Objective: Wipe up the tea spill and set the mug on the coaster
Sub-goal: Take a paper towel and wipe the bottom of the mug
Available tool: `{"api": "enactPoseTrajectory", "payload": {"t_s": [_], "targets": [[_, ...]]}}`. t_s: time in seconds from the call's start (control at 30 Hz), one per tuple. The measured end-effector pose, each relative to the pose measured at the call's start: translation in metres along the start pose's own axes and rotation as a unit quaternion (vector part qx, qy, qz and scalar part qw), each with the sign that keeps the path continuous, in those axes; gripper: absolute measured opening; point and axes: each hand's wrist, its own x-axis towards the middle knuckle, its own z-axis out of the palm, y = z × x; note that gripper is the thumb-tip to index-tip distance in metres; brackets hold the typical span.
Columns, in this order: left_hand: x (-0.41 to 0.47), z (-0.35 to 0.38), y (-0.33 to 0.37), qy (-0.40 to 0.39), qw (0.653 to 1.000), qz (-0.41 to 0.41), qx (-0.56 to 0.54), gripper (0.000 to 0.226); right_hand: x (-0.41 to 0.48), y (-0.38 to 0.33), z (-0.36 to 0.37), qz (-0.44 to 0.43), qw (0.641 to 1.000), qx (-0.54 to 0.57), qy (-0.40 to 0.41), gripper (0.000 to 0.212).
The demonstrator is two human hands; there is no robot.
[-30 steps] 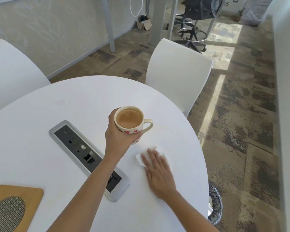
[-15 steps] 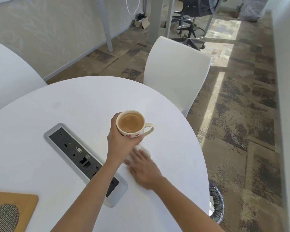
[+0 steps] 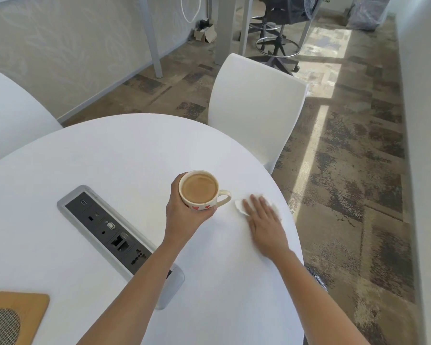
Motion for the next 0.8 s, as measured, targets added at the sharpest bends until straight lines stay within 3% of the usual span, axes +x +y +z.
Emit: {"api": "enactPoseTrajectory", "payload": {"t_s": [0.17,0.33,0.43,0.5,0.57,0.7,0.8], "targets": [[-0.006,0.008,-0.009,-0.008,1.000,-0.001,0.000,0.087,0.015,0.015,-0.006,0.072,0.997,0.023,0.032,0.048],[-0.010,0.011,-0.017,-0.014,1.000,-0.009,-0.007,0.087,0.014,0.018,-0.016,0.133,0.983,0.088,0.090,0.068],[-0.011,0.012,-0.022,-0.018,1.000,-0.009,-0.004,0.088,0.014,0.025,-0.024,0.226,0.951,0.135,0.164,0.062],[-0.011,0.012,-0.025,-0.021,1.000,-0.012,-0.004,0.089,0.015,0.026,-0.033,0.336,0.860,0.298,0.241,0.050],[-0.012,0.012,-0.027,-0.023,1.000,-0.011,0.000,0.089,0.017,0.025,-0.041,0.399,0.721,0.489,0.285,0.039],[-0.013,0.012,-0.029,-0.027,1.000,-0.007,0.000,0.087,0.010,0.021,-0.051,0.352,0.518,0.720,0.300,0.030],[-0.014,0.012,-0.030,-0.029,1.000,-0.006,-0.002,0.088,0.007,0.010,-0.057,0.300,0.423,0.816,0.255,0.028]]}}
